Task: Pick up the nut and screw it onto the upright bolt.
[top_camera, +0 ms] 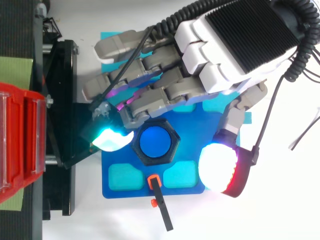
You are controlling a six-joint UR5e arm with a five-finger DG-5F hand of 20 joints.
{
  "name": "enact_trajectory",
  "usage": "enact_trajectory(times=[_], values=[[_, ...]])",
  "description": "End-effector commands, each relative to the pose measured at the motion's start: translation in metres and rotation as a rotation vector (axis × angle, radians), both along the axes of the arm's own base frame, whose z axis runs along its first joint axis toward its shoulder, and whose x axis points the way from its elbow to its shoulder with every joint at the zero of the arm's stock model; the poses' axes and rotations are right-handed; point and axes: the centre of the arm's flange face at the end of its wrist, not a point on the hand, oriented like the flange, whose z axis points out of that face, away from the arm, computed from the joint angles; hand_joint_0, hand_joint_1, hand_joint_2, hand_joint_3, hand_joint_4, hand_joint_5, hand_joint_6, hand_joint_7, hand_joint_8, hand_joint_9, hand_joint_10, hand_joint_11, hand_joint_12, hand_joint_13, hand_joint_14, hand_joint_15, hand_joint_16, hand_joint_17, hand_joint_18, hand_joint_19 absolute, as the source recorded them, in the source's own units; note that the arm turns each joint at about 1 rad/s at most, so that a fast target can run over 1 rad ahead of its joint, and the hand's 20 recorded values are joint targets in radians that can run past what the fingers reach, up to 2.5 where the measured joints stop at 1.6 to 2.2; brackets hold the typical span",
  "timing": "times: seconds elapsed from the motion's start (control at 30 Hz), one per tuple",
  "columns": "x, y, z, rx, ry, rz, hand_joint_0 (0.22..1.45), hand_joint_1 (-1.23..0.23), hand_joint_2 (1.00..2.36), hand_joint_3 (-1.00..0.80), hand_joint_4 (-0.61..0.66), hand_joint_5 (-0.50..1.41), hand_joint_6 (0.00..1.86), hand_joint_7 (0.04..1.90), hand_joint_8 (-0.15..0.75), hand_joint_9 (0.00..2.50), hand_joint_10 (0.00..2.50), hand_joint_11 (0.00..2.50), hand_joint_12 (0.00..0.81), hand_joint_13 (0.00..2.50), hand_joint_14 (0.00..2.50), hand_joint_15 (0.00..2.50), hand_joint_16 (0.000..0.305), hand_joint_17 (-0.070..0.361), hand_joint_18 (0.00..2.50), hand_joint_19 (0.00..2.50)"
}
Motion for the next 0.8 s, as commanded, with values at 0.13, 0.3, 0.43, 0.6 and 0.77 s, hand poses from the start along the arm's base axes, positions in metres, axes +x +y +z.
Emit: enact_trajectory(times=[0.13,0.3,0.43,0.6,0.77], values=[[-0.0026,0.0018,-0.0062,-0.01,-0.011,-0.002,0.47,-0.09,1.0,-0.5,0.17,-0.11,0.5,0.67,0.169,0.6,0.0,0.0,0.273,0.32,0.0,0.0,0.03,0.068,0.0,0.0],[-0.0028,0.0042,-0.0073,-0.009,-0.015,0.001,0.47,-0.1,1.0,-0.5,0.17,-0.11,0.5,0.69,0.176,0.6,0.0,0.0,0.274,0.32,0.0,0.0,0.03,0.067,0.0,0.0],[-0.0028,0.0042,-0.0073,-0.01,-0.016,0.001,0.47,-0.1,1.0,-0.5,0.17,-0.11,0.5,0.71,0.177,0.6,0.0,0.0,0.275,0.32,0.0,0.0,0.03,0.068,0.0,0.0],[-0.003,0.0041,-0.0095,-0.008,-0.004,0.0,0.48,-0.11,1.0,-0.5,0.18,-0.09,0.5,0.76,0.181,0.6,0.0,0.0,0.28,0.31,0.0,0.0,0.031,0.069,0.0,0.0],[-0.0031,0.0042,-0.008,-0.01,-0.01,0.001,0.48,-0.16,1.0,-0.5,0.19,-0.09,0.5,0.79,0.186,0.6,0.0,0.0,0.293,0.26,0.0,0.0,0.032,0.071,0.0,0.0]])
